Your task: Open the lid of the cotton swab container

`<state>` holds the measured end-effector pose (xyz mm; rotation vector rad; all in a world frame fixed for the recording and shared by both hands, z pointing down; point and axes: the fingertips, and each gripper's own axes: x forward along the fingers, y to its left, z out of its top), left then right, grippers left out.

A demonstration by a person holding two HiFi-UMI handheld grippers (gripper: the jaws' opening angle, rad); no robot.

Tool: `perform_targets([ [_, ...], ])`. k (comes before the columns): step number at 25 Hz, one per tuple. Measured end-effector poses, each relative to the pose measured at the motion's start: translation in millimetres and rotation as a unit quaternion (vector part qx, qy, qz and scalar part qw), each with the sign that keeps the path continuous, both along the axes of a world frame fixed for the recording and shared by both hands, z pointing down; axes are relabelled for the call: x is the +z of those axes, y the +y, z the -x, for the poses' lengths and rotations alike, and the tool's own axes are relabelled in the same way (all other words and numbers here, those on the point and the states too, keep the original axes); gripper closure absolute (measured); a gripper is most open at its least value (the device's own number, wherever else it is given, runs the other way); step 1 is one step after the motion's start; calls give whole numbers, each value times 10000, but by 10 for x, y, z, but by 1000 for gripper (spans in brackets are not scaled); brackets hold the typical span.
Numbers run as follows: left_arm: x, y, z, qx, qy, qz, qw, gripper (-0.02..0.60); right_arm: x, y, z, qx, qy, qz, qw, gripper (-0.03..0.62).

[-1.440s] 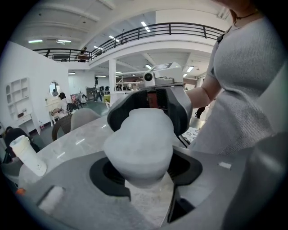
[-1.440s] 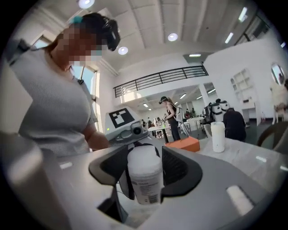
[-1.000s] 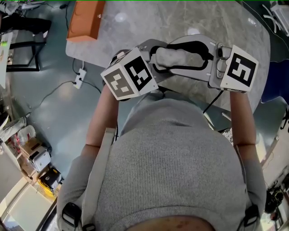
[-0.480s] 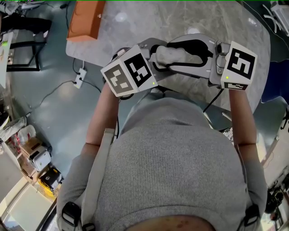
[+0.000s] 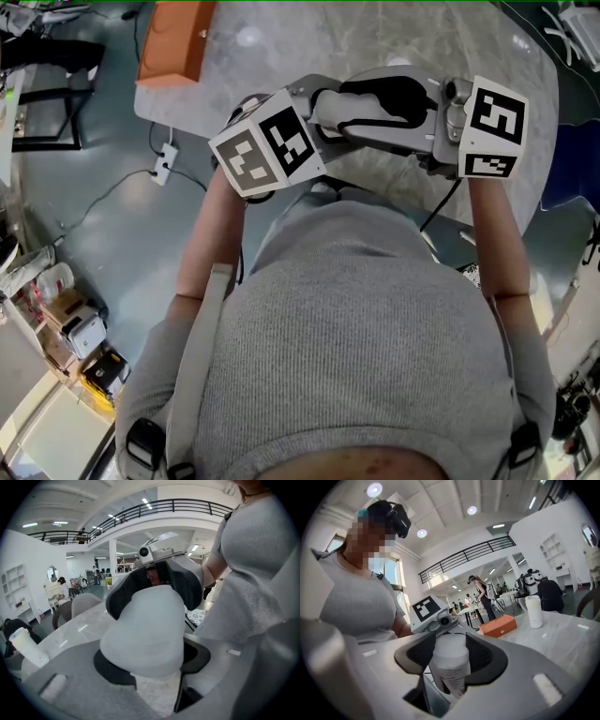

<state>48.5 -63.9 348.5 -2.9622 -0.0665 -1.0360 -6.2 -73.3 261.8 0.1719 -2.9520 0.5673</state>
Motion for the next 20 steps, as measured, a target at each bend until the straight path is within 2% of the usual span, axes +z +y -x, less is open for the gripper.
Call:
perform_targets([
  [5,-48,3,20,-21,65,66,10000,350,-41,-2,2,-45,-95,-48,9999,388],
  [9,-28,2,43,46,-131,19,9999,350,-31,10,0,3,-77,-277,9996,384],
  [20,-66,-54,75,-49,-16,30,10000,350,-80,-46,-28,438,-2,-869,9952,373],
])
